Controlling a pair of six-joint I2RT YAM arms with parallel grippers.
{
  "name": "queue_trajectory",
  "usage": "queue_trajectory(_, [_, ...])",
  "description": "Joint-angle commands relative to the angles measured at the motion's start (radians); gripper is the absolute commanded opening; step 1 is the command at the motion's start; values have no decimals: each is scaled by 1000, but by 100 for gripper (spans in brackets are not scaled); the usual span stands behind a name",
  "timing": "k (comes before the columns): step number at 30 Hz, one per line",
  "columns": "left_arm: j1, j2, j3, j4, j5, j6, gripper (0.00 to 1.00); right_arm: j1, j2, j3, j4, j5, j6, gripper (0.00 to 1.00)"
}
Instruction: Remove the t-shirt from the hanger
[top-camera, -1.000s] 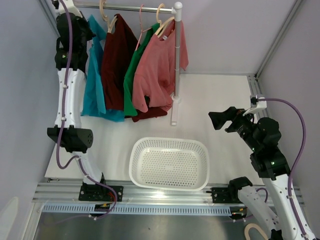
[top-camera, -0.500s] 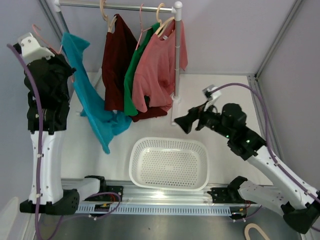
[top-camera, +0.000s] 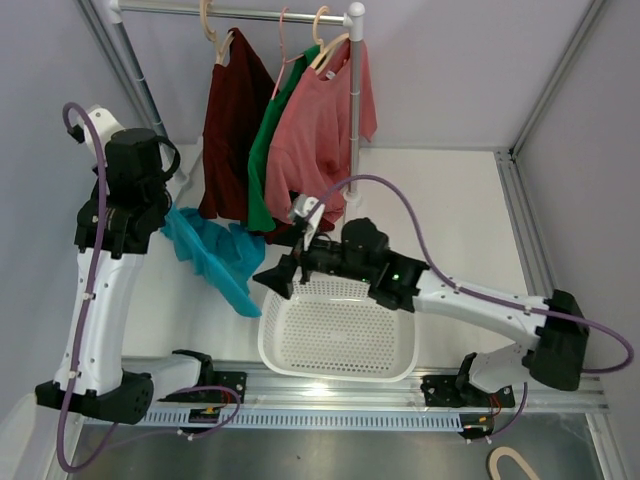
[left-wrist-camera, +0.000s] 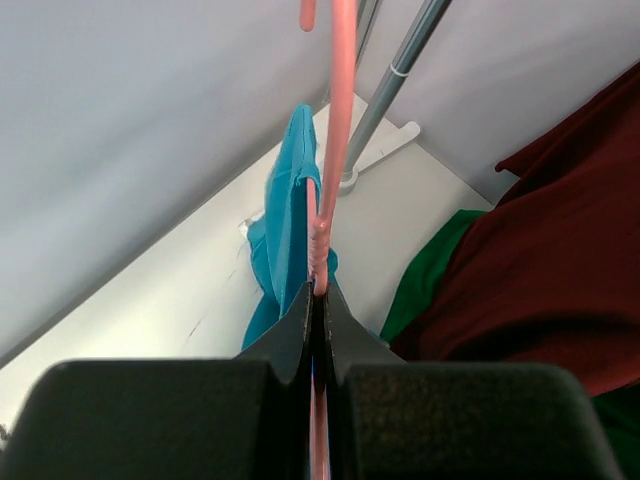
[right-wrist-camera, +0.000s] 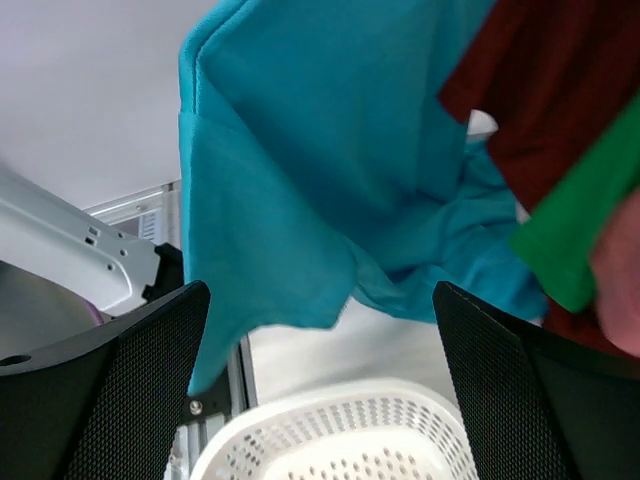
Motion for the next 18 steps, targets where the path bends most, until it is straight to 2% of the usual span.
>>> queue_trajectory(1, [-8,-58,-3,-35,-30,-62,1,50,100,99,155,-17,-33,99])
queue_trajectory(10, [-8,-65,-28,-25,-10,-62,1,104,280,265,122,-58,-25,99])
queue_trajectory(14, [-8,-70,-49,8,-26,-30,1,133,294,285,106,-48,-31,100])
queue_trajectory(15, [-8,-71,-59,32,-34,-19,1,148,295,308,52,-23,-38,100])
queue_trajectory(18, [-8,-65,-66,54,-66,7,1,167,244,269,16,23,-73,100])
